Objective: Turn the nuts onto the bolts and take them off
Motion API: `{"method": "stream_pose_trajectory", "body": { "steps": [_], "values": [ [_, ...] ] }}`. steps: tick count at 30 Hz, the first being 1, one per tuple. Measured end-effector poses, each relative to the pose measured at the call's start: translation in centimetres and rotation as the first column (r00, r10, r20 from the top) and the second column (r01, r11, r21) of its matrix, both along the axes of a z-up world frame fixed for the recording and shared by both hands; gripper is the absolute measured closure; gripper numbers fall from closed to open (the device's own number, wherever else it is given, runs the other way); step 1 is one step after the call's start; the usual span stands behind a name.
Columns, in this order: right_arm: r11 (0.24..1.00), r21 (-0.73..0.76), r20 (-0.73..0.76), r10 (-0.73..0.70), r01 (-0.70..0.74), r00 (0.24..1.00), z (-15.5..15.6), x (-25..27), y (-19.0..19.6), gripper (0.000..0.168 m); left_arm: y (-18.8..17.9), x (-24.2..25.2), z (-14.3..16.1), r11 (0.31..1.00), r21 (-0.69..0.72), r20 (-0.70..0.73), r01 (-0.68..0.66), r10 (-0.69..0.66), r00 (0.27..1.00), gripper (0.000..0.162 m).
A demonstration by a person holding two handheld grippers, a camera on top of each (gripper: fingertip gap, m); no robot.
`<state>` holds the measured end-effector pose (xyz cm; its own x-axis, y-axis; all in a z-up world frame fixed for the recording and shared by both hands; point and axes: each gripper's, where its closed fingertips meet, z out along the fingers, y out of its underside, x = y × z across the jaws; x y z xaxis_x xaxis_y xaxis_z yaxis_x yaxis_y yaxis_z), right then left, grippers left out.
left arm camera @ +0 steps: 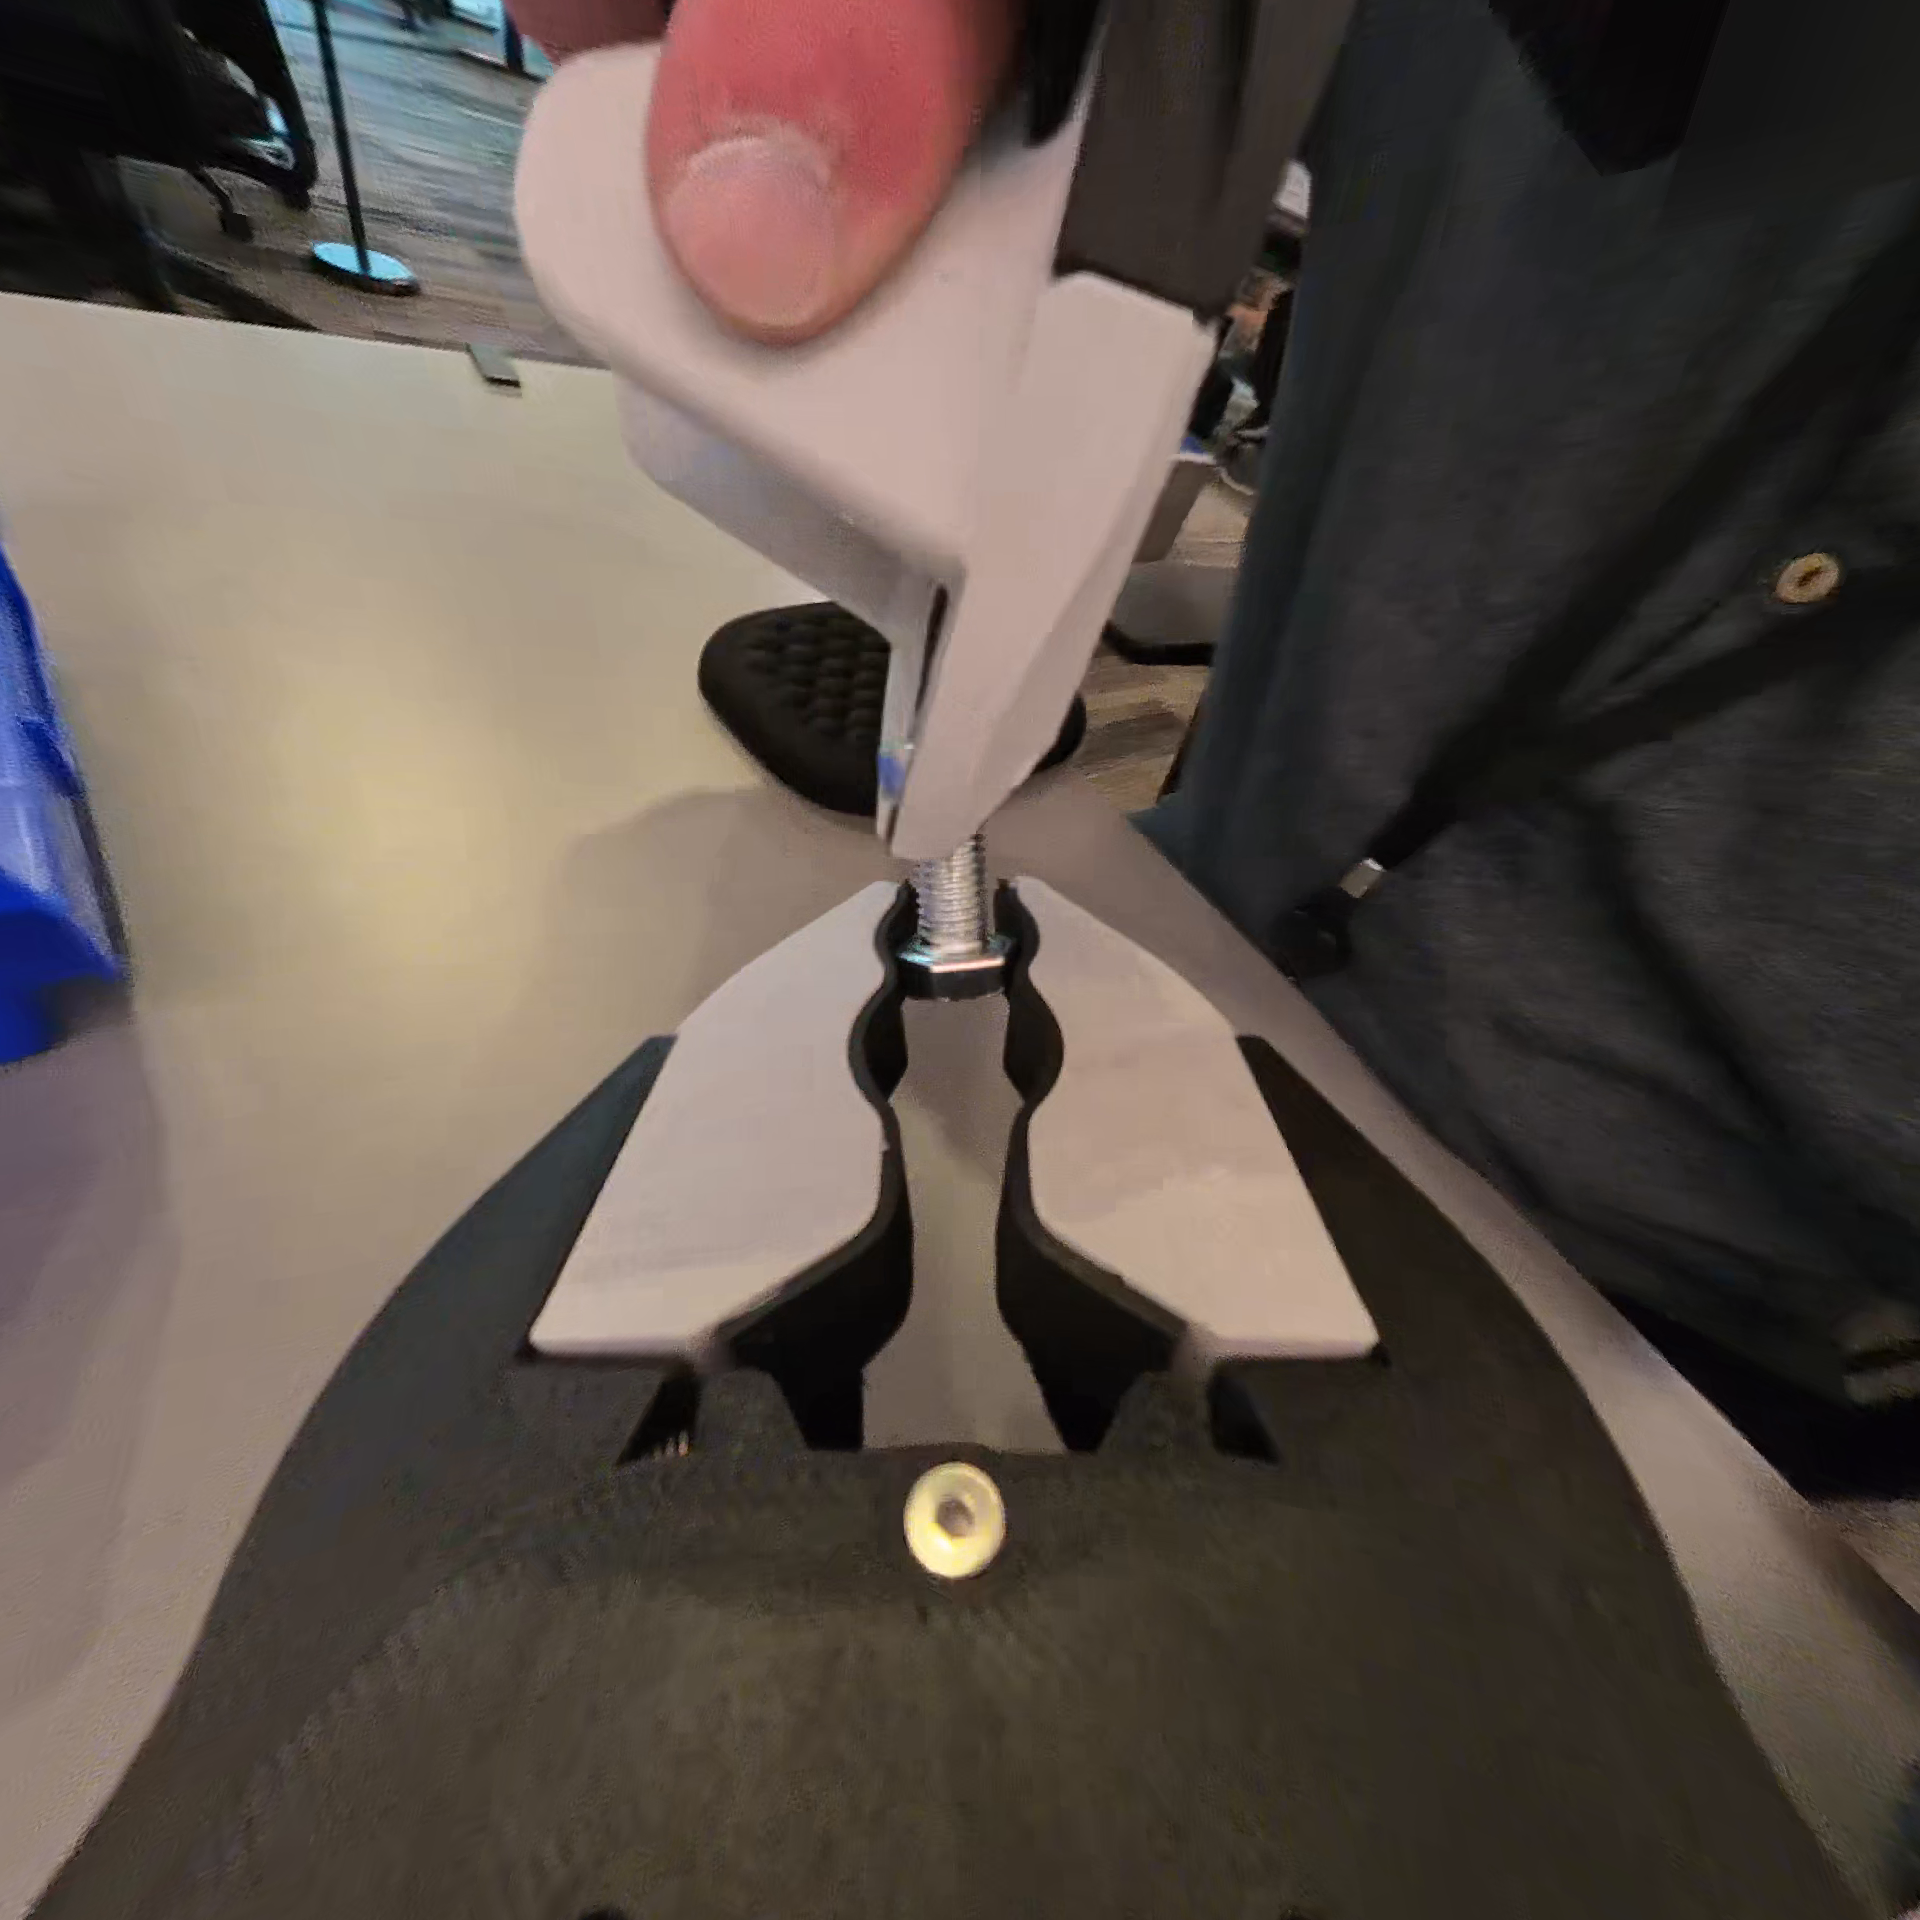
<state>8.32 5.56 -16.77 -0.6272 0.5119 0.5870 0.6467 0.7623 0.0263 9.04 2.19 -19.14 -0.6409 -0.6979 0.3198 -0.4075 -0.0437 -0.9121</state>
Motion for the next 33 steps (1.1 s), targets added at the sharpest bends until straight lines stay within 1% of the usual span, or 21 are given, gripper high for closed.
{"method": "stream_pose_trajectory", "body": {
  "steps": [2, 4, 5, 6, 8, 9, 11, 12, 14, 16, 17, 18, 19, 20, 22, 24, 25, 28, 29, 31, 33],
  "values": [
    [1.0, 0.01, 0.018, -0.008, 0.007, 1.0, -0.3, 0.2, 0.2, 0.149, 0.3, 0.3, -0.5, 0.999, 0.043, -0.007, -0.023, 0.023, 1.0, 0.148],
    [0.997, -0.015, -0.006, -0.078, 0.078, 0.997, -0.3, 0.6, 0.8, 0.145, 1.0, 0.7, -0.6, 0.993, 0.087, 0.0, -0.078, 0.078, 0.997, 0.147],
    [0.988, -0.049, -0.033, -0.151, 0.15, 0.988, -0.2, 0.9, 1.3, 0.13, 1.5, 1.0, -0.5, 0.988, 0.107, 0.01, -0.114, 0.113, 0.994, 0.147],
    [0.969, -0.1, -0.061, -0.231, 0.224, 0.971, 0.0, 1.1, 1.8, 0.124, 2.1, 1.3, -0.6, 0.976, 0.146, 0.02, -0.159, 0.158, 0.987, 0.147],
    [0.924, -0.222, -0.172, -0.351, 0.311, 0.92, 1.0, 1.1, 2.3, 0.122, 3.2, 1.7, -0.4, 0.95, 0.21, 0.048, -0.233, 0.228, 0.972, 0.147],
    [0.892, -0.294, -0.242, -0.418, 0.345, 0.876, 1.8, 1.0, 2.6, 0.122, 4.2, 2.1, -0.5, 0.917, 0.263, 0.067, -0.3, 0.293, 0.954, 0.148],
    [0.772, -0.467, -0.305, -0.599, 0.432, 0.74, 2.5, 1.4, 3.7, 0.124, 6.2, 2.7, -0.8, 0.83, 0.378, 0.095, -0.41, 0.406, 0.909, 0.148],
    [0.69, -0.556, -0.306, -0.688, 0.464, 0.658, 2.4, 1.7, 4.2, 0.125, 7.3, 3.1, -0.7, 0.765, 0.432, 0.132, -0.478, 0.471, 0.872, 0.148],
    [0.518, -0.714, -0.263, -0.822, 0.47, 0.506, 1.9, 2.3, 5.0, 0.126, 8.7, 3.4, -0.5, 0.662, 0.503, 0.18, -0.555, 0.548, 0.817, 0.147],
    [0.36, -0.837, -0.208, -0.906, 0.412, 0.368, 1.5, 2.8, 5.7, 0.129, 10.4, 3.5, 0.0, 0.513, 0.585, 0.256, -0.628, 0.617, 0.744, 0.147],
    [0.28, -0.884, -0.165, -0.937, 0.374, 0.309, 1.2, 3.0, 5.9, 0.13, 10.5, 3.5, -0.1, 0.475, 0.617, 0.269, -0.628, 0.623, 0.735, 0.147],
    [0.208, -0.917, -0.123, -0.959, 0.339, 0.256, 0.8, 3.3, 6.1, 0.13, 10.9, 3.5, 0.2, 0.417, 0.639, 0.304, -0.646, 0.634, 0.711, 0.147],
    [0.156, -0.942, -0.091, -0.971, 0.296, 0.223, 0.5, 3.3, 6.3, 0.131, 11.5, 3.4, 0.4, 0.354, 0.658, 0.336, -0.664, 0.651, 0.68, 0.147],
    [0.124, -0.958, -0.071, -0.976, 0.26, 0.205, 0.2, 3.3, 6.3, 0.131, 11.5, 3.4, 0.3, 0.337, 0.676, 0.336, -0.656, 0.651, 0.68, 0.147],
    [0.095, -0.969, -0.052, -0.981, 0.23, 0.188, -0.4, 3.2, 6.3, 0.133, 11.9, 3.4, 0.6, 0.274, 0.688, 0.373, -0.672, 0.661, 0.652, 0.147],
    [0.106, -0.975, -0.071, -0.982, 0.194, 0.175, -0.2, 3.1, 6.3, 0.142, 11.8, 3.5, 0.3, 0.255, 0.715, 0.37, -0.651, 0.652, 0.662, 0.147],
    [0.113, -0.975, -0.079, -0.982, 0.193, 0.174, -0.2, 3.1, 6.4, 0.146, 12.0, 3.4, 0.4, 0.222, 0.72, 0.39, -0.657, 0.653, 0.649, 0.148],
    [0.142, -0.967, -0.101, -0.976, 0.212, 0.193, -0.3, 3.0, 6.2, 0.149, 11.9, 3.5, 0.0, 0.208, 0.745, 0.383, -0.634, 0.645, 0.661, 0.148],
    [0.151, -0.963, -0.105, -0.973, 0.225, 0.204, -0.4, 3.1, 6.2, 0.149, 11.8, 3.6, -0.2, 0.214, 0.745, 0.379, -0.632, 0.644, 0.664, 0.148],
    [0.189, -0.948, -0.127, -0.963, 0.258, 0.238, -0.6, 3.2, 6.1, 0.149, 11.6, 3.6, -0.3, 0.256, 0.735, 0.353, -0.628, 0.647, 0.676, 0.148],
    [0.257, -0.914, -0.158, -0.938, 0.314, 0.308, -0.8, 3.2, 5.9, 0.15, 11.1, 3.7, -0.7, 0.326, 0.722, 0.302, -0.611, 0.645, 0.702, 0.148]
  ]
}}
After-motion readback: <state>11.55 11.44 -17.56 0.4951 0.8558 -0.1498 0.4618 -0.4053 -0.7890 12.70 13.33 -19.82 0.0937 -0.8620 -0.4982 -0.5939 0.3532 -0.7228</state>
